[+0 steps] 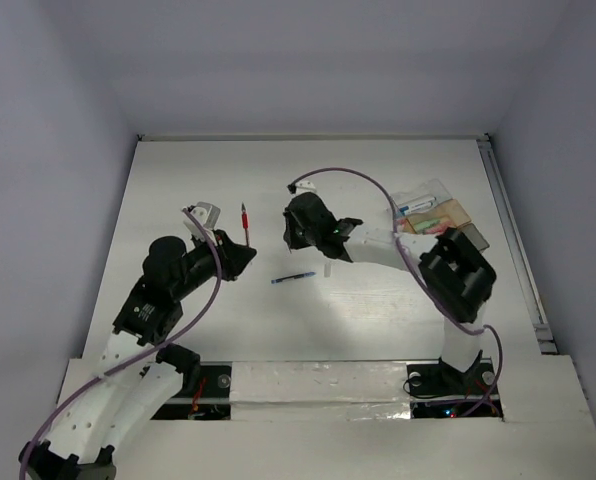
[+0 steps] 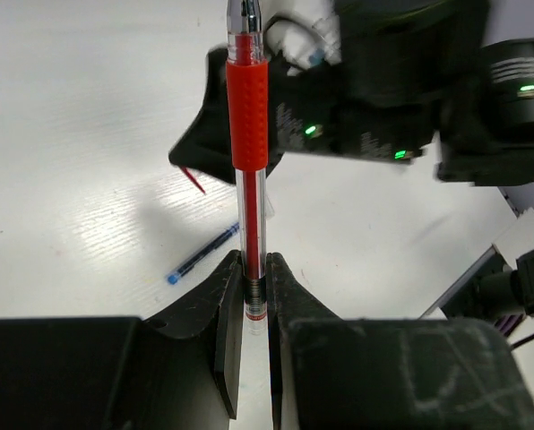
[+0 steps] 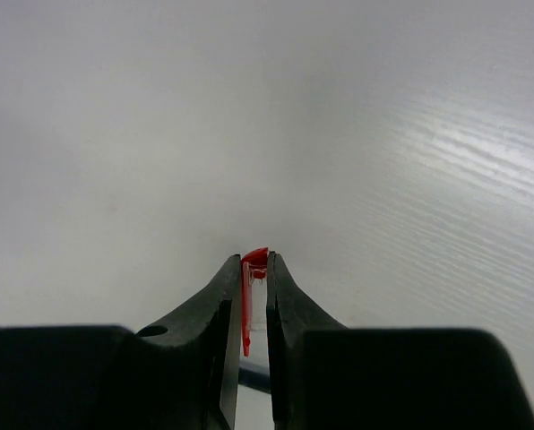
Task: Sort the stationery into containers
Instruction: Close the pen cap on the pen.
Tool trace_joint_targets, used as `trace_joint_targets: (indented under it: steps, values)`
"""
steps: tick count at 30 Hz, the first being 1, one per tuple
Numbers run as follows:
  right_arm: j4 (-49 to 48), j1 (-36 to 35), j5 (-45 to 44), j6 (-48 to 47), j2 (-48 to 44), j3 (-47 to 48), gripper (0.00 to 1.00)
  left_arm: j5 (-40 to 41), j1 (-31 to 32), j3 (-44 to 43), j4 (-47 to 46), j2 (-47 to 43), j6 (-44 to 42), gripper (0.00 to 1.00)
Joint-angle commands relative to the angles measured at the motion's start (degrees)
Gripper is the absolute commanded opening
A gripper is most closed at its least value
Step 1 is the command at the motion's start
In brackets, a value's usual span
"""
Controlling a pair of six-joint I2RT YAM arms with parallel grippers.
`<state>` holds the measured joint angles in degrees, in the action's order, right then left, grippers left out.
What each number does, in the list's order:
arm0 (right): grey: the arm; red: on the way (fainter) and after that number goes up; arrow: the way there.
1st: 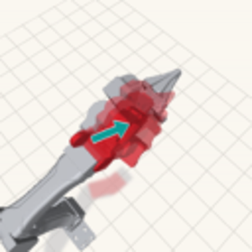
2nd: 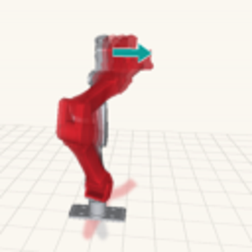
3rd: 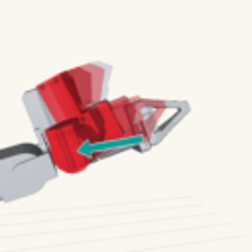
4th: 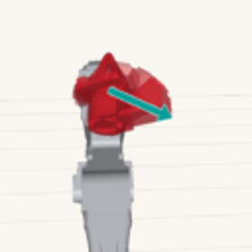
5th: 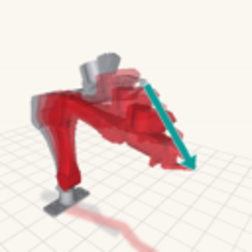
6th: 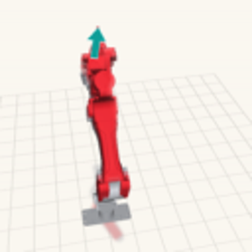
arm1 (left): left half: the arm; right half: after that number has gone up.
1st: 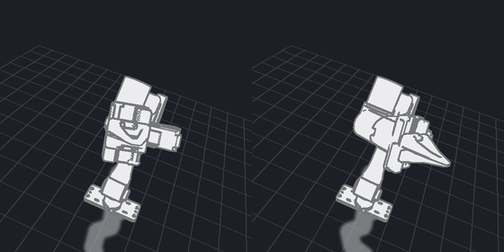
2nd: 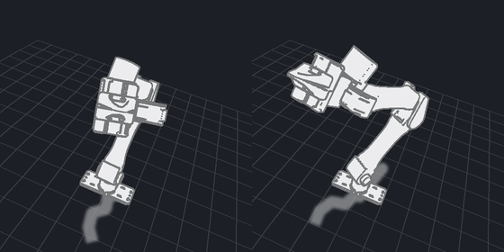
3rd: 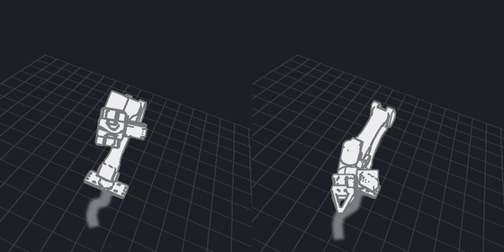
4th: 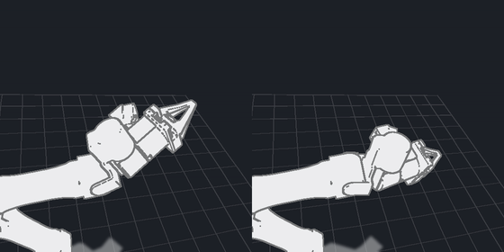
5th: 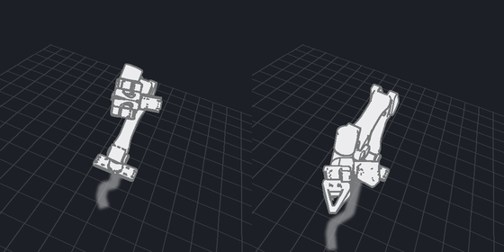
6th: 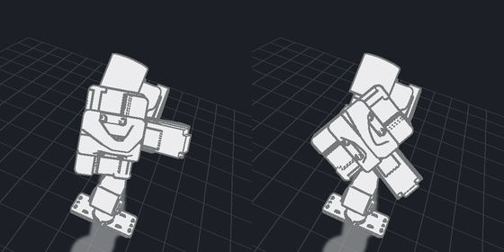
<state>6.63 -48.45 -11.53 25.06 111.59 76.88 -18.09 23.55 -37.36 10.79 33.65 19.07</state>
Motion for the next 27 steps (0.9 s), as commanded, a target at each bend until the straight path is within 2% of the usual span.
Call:
trace_joint_targets:
  steps: [1, 8, 11, 15, 20, 27]
  values:
    - [-18.13, -0.42, 0.02, 4.99, -10.66, -5.23, 0.00, -5.02, -0.26, 0.10, -4.02, 1.15, -0.70, 0.00]
    - [-38.50, -0.42, -0.34, 9.83, -22.10, -13.67, 0.00, -7.05, -0.26, 0.36, -4.55, 3.87, -0.70, 0.00]
    - [-44.75, -0.42, 0.37, 11.76, -24.13, -15.18, 0.00, -7.40, -0.26, 0.36, -4.55, 4.67, -0.70, 0.00]
    - [-49.08, -0.94, 2.30, 13.78, -25.54, -16.06, 0.00, -7.75, -0.26, 0.45, -4.63, 5.29, -0.70, 0.00]
    - [-53.82, -0.95, 8.71, 17.21, -24.06, -15.36, 0.00, -8.89, -0.26, 0.54, -4.72, 6.16, -0.79, 0.00]
    - [-54.97, -2.09, 13.28, 19.24, -21.15, -13.52, 0.00, -9.77, -0.26, 0.63, -5.16, 6.25, -0.79, 0.00]
